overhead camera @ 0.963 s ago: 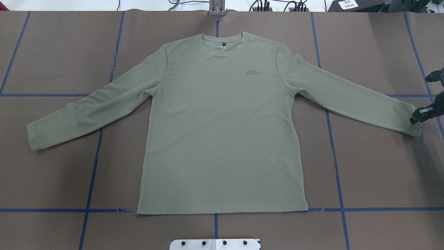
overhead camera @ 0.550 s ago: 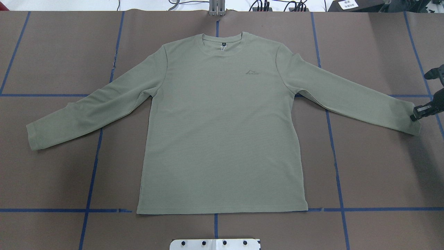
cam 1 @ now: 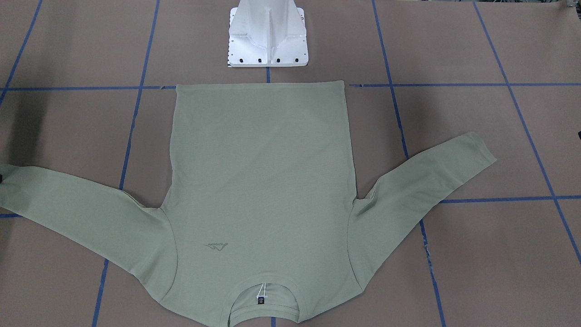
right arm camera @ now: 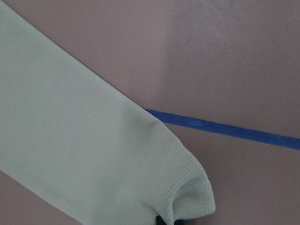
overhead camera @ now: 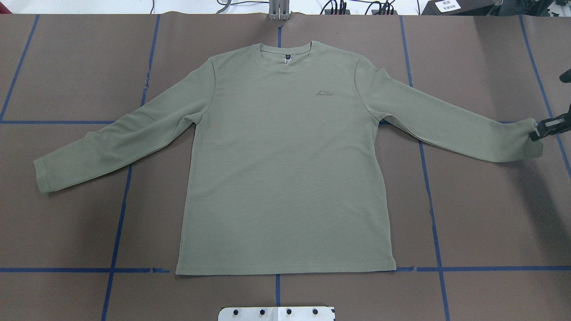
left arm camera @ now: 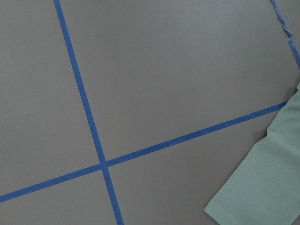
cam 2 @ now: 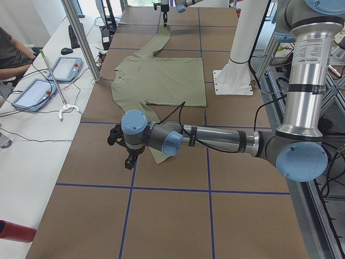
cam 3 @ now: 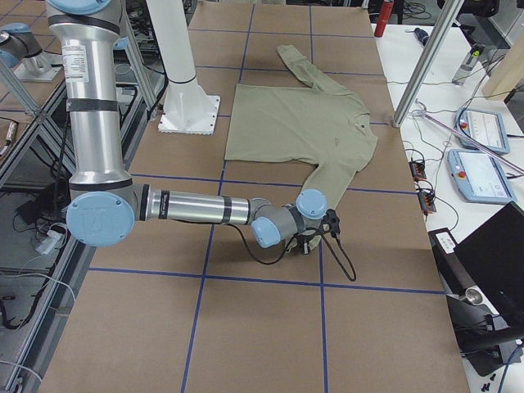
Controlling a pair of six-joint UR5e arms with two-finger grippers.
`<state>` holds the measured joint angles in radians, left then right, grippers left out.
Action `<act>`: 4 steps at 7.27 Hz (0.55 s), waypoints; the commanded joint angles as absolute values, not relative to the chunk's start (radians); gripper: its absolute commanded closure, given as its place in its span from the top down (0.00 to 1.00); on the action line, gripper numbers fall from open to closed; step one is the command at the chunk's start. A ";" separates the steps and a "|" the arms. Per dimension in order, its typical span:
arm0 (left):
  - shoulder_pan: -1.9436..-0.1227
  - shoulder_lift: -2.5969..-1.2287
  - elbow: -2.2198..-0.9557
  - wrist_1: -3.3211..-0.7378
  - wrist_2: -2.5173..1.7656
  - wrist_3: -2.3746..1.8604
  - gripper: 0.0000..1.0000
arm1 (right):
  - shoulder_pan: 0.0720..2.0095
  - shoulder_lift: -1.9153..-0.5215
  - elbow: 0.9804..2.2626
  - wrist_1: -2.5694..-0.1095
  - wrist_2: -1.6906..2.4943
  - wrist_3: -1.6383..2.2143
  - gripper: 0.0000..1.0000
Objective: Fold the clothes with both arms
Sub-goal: 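Lower the right gripper to the sleeve cuff nearest it and grasp it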
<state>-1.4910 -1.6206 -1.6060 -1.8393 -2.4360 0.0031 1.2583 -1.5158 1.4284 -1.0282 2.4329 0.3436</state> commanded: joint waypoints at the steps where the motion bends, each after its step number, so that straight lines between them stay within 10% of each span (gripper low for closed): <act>1: -1.491 -1.621 -1.606 -1.839 -2.436 0.002 1.00 | 1.269 -1.471 1.494 -1.035 2.486 0.421 0.00; 4: -1.494 -1.615 -1.617 -1.839 -2.436 0.008 1.00 | 1.182 -1.281 1.502 -1.028 2.484 0.715 0.00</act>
